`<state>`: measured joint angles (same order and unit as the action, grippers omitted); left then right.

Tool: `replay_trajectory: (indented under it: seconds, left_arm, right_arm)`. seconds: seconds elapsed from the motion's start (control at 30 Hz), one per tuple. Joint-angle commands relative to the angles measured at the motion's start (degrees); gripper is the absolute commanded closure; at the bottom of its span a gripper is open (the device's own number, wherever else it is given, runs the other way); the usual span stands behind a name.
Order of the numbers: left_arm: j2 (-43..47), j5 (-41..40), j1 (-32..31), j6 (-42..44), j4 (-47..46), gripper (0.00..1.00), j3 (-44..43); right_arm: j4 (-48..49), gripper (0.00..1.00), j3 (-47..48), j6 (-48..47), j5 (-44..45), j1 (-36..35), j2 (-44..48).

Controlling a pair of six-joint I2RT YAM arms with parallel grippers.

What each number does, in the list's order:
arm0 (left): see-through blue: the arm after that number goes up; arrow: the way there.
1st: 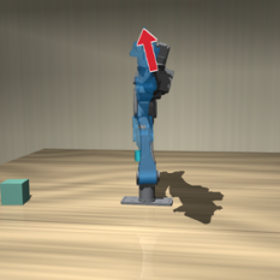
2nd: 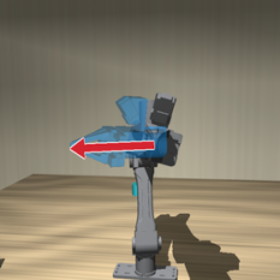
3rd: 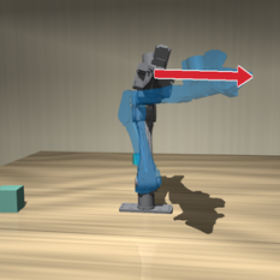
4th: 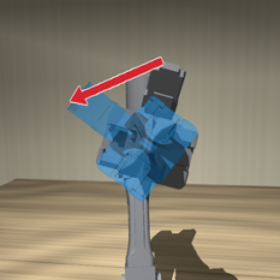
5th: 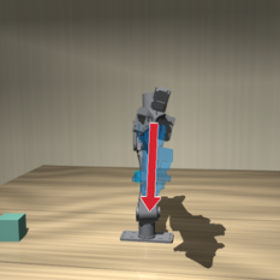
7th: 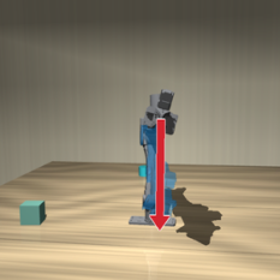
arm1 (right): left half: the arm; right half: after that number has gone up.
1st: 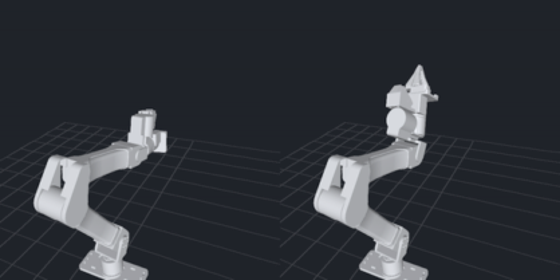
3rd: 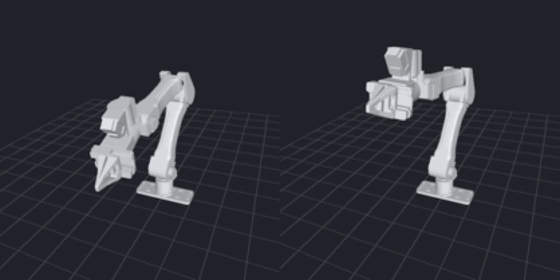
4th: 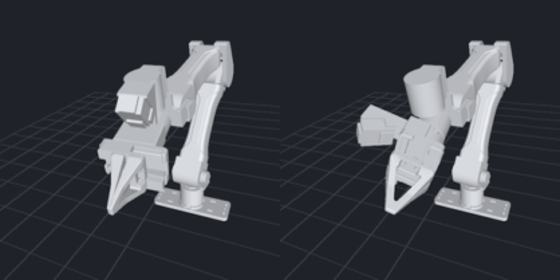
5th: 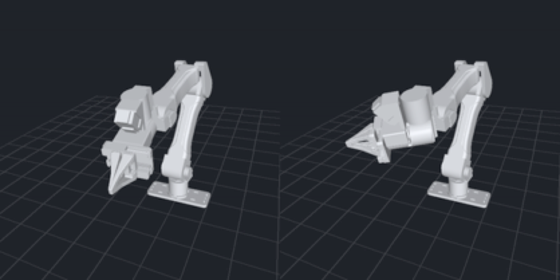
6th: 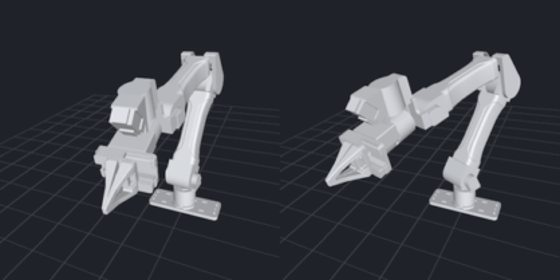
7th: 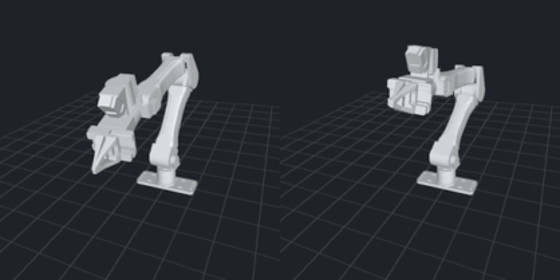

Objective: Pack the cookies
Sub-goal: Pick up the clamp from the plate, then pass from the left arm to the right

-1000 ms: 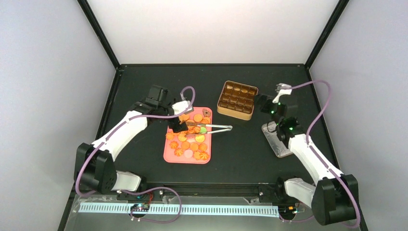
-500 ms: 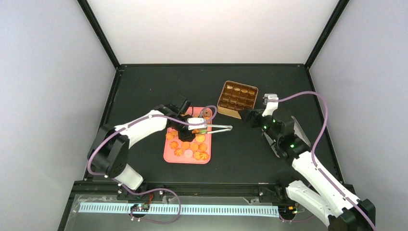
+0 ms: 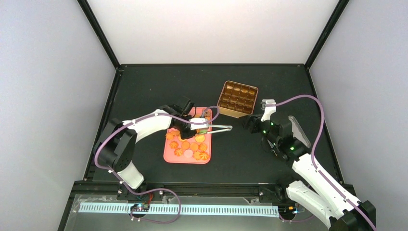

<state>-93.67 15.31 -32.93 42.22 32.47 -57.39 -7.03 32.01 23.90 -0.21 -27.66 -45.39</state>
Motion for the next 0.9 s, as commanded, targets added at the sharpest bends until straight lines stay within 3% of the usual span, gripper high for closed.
replay_trajectory:
  seconds: [0.0, 0.17, 0.57, 0.87]
  left_arm:
    - [-1.46, 0.22, -0.55, -0.91, -0.64, 0.8, -2.03]
    - [-1.61, -0.16, -0.51, -1.84, -0.08, 0.98, -2.6]
    - [3.13, 7.48, 0.31, -7.21, 7.93, 0.99, -8.45]
    - [2.27, 36.48, 10.11, -19.53, 14.26, 0.99, -19.25]
  right_arm:
    - [-2.45, 0.14, 0.86, -0.97, -0.94, -0.47, 0.21]
    - [-3.57, 0.16, 2.09, -2.11, -1.28, -0.44, -0.11]
    - [-4.23, 0.1, 6.42, -3.24, -6.78, -0.49, -1.41]
    - [1.12, 0.04, 6.02, 0.6, -21.59, -0.4, -1.17]
